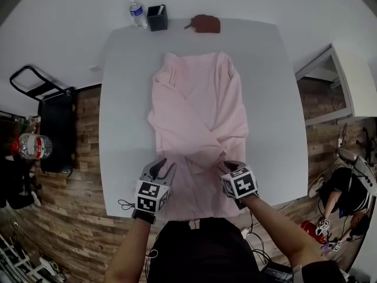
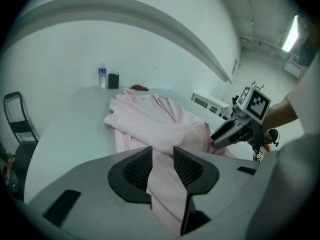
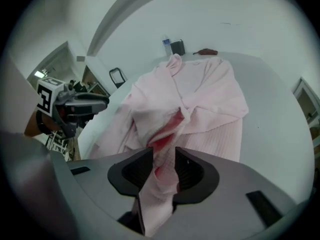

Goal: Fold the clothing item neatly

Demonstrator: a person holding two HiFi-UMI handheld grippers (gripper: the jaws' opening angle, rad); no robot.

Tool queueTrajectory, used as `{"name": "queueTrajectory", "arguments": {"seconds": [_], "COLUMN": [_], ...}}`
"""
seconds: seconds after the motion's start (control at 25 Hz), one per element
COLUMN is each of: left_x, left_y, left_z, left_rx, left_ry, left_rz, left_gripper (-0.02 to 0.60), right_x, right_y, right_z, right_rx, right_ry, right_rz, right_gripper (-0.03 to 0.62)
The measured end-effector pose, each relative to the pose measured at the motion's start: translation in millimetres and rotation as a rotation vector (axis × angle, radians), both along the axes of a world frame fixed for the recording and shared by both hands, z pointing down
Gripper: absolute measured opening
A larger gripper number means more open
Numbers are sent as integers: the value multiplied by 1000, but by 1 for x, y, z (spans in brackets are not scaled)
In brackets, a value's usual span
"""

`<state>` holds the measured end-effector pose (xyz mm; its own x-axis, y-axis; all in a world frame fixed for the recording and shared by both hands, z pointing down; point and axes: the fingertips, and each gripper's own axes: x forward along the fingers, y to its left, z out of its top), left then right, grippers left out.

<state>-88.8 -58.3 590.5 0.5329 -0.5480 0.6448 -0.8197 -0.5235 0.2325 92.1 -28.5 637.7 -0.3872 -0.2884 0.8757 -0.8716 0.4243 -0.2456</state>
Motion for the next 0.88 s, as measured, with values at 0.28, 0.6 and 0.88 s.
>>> {"name": "queueTrajectory", "arguments": {"seconds": [0.28, 0.6, 0.88], "left_x": [91, 156, 190], "left_y": [-60, -48, -23], "left_z": [-32, -8, 29], "left_rx": [86, -15, -140], "left_ry": [124, 186, 181], "left_rz": [207, 362, 452], "left_gripper": [130, 130, 129], "right_x": [-41, -47, -9], "right_y": [4, 14, 61], "right_z": [-31, -40, -8], "right_rx": [-152, -285, -379], "right_ry": [-334, -808, -591], "right_rz": [215, 628, 535], "right_gripper": [32, 31, 32]}}
